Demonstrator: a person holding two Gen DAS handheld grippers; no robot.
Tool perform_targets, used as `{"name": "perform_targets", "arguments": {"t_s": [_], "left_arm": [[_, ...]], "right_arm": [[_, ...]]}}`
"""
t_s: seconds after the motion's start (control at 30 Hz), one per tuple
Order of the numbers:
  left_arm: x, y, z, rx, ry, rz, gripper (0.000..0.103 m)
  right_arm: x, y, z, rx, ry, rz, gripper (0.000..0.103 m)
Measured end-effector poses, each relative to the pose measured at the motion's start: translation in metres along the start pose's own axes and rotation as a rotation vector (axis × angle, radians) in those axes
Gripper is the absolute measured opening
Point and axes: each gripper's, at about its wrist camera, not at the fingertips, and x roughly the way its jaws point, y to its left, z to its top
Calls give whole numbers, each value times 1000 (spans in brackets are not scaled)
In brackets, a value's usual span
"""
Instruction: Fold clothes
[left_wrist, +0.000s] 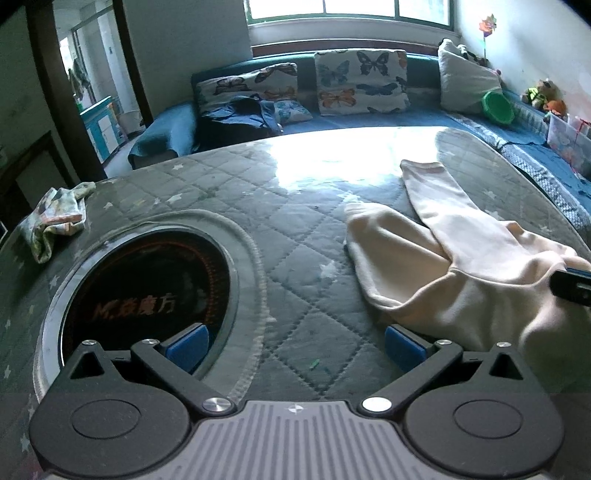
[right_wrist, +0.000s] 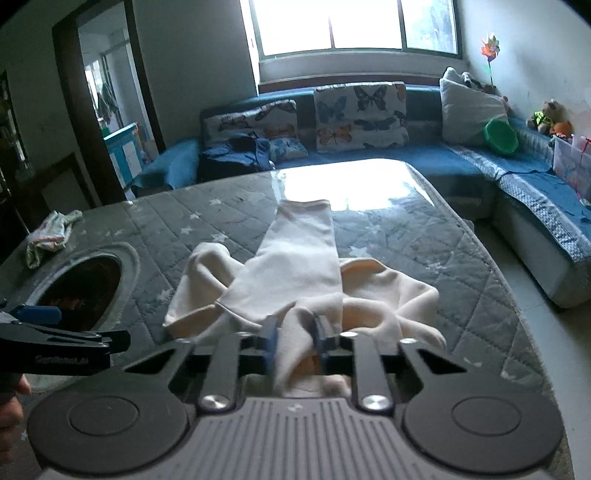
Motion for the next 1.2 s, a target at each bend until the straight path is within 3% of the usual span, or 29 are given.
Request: {"name": "perform_targets", "arguments": {"t_s": [0.23,0.43,0.5,0.67,0.9,1.0,1.13,1.2], "left_arm": [[-7,17,4,-47,-19,4,103],[-18,18,7,-55,-41,-26,103],[-20,16,7,-42,-45,-35,103],[-14,15,6,-41,-29,-28,103],[-9,12,3,-37,-12,-31,103],[-8,10,4,-35,-10,-37,103],[-9,5,7,-24,-13,-43,103],[-10,2,8,-17,-15,-48,103]], "right_arm": [[-25,26,-6,-99,-45,105,2],[-42,70,-36,-270,16,266,1],[-48,83,-47,-324,18,278,1],[-57,65,-30,-260,-51,159,8],[-31,19,-7,-158,-19,8,18],[-19,2,-4,-86,-4,-18,33],[-3,-8,-6,-26,23,-18,35],[1,-6,-9,-29,24,-10,30]]}}
